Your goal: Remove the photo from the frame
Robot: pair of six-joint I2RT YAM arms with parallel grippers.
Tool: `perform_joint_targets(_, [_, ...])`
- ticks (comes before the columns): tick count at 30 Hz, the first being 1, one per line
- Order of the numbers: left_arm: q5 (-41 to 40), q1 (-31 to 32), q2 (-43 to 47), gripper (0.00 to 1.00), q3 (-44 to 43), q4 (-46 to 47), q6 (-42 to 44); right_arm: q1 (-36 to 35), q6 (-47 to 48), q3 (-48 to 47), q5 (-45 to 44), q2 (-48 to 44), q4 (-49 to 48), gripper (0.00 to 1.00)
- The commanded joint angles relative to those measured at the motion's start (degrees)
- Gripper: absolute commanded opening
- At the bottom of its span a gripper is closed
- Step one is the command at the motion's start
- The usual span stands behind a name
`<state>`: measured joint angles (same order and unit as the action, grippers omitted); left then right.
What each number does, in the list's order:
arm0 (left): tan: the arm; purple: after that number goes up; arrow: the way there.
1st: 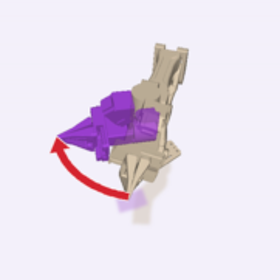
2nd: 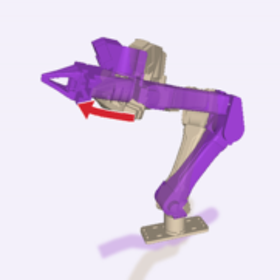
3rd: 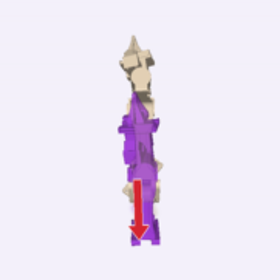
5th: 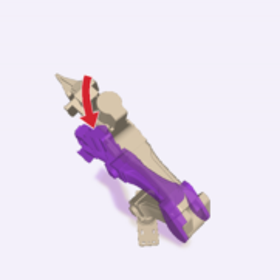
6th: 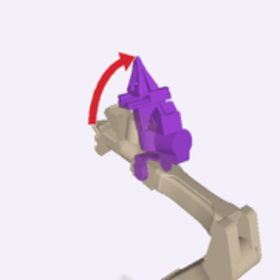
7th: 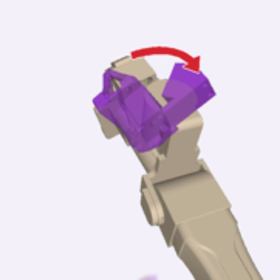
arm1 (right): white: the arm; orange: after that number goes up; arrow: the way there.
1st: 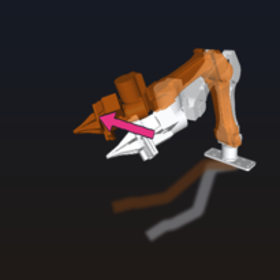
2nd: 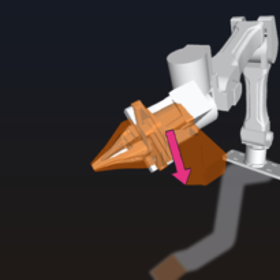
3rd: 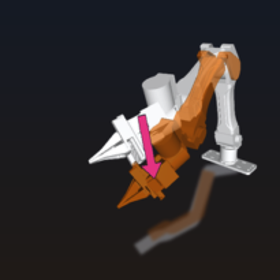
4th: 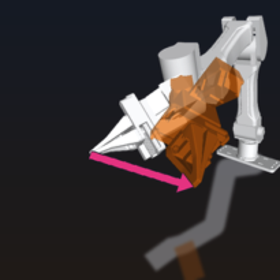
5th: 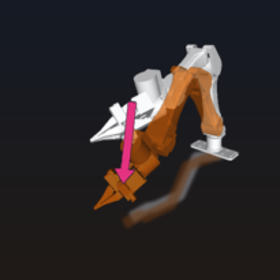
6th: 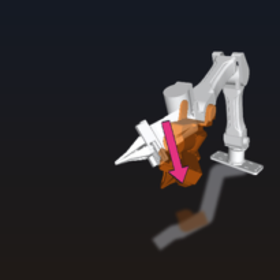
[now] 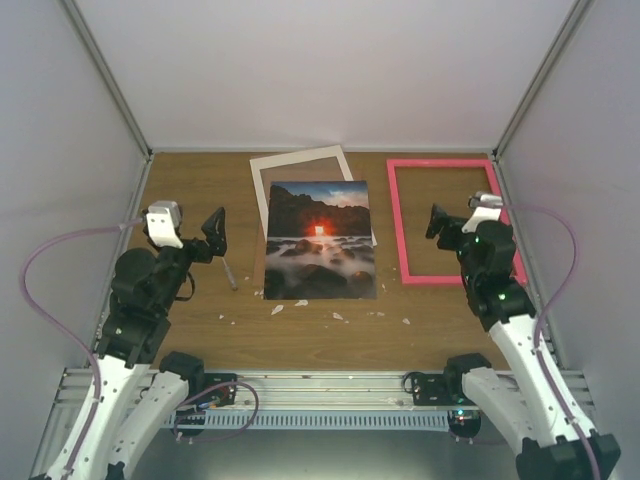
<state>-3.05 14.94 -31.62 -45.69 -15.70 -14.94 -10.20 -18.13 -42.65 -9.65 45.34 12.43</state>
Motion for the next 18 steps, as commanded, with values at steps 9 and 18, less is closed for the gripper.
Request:
perform_joint_targets(9, [-2.2, -0.8, 0.1, 0.99, 5.0, 6.5, 2.3, 0.3, 1.8, 6.0, -6.6, -7.5, -4.9, 1.00])
perform_joint_targets(18, [0.5, -2.9, -0.6, 0.99, 5.1, 6.6, 1.7, 0.3, 1.7, 5.9, -7.6, -7.8, -4.7, 1.00])
